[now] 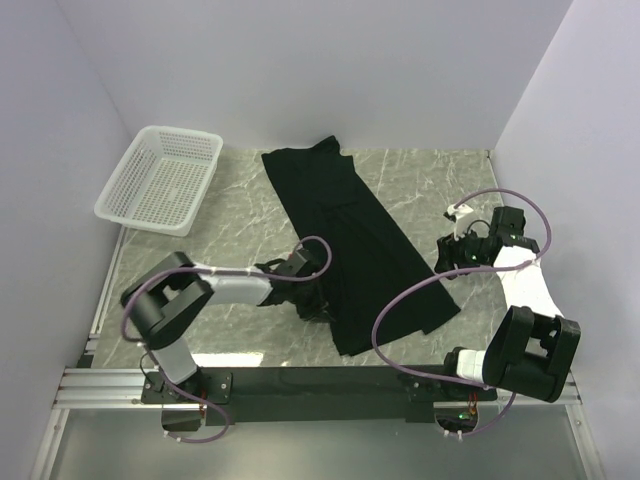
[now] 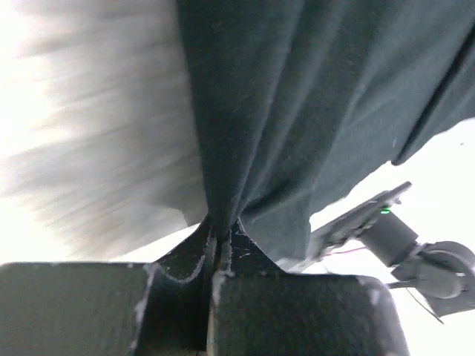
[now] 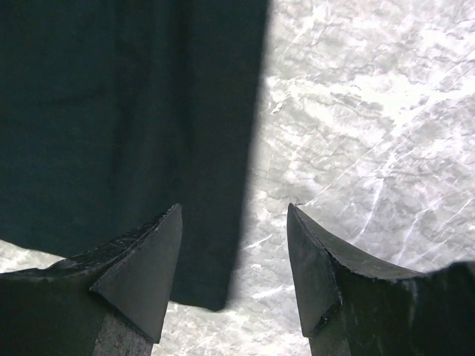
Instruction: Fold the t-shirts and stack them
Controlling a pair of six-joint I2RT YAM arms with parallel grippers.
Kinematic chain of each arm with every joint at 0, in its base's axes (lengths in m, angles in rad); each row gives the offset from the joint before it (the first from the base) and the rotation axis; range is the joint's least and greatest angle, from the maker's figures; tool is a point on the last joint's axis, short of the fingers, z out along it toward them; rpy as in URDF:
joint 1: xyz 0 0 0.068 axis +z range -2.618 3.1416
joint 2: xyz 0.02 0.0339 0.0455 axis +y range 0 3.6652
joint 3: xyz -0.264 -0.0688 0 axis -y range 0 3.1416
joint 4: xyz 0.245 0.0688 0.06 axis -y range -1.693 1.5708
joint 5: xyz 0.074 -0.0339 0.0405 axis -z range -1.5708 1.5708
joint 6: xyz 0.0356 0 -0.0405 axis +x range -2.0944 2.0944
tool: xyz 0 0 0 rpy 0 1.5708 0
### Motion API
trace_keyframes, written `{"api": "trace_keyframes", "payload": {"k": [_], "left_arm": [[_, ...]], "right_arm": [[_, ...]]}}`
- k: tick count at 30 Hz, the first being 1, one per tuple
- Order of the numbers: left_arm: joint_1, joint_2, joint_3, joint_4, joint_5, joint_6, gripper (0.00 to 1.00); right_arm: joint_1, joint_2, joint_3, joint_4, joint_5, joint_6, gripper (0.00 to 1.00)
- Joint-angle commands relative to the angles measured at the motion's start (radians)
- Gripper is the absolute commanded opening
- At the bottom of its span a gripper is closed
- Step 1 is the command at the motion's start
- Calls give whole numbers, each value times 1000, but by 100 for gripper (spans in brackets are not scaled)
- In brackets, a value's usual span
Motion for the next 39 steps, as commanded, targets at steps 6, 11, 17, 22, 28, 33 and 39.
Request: {"api": "trace_keyframes", "payload": {"k": [6, 11, 17, 22, 28, 33, 39], "left_arm": [[90, -185, -128, -301, -81, 191, 1], [125, -199, -128, -390, -124, 262, 1], [170, -249, -67, -532, -230, 348, 3], [161, -405, 17, -658, -195, 366, 57], [161, -518, 84, -686, -32, 354, 65], [106, -487, 76, -624, -21, 299, 63], [107, -644, 35, -713, -276, 186, 69]], "right_arm": [[-3, 1, -9, -19, -18, -45, 65], [0, 21, -9, -17, -21, -47, 65], [28, 40, -15, -60, -32, -103, 65], [56, 36, 2, -103, -29, -185, 65], [85, 55, 51, -166, -77, -208, 65], [246, 32, 25, -262, -178, -281, 65], [641, -3, -24, -224, -218, -257, 64]]}}
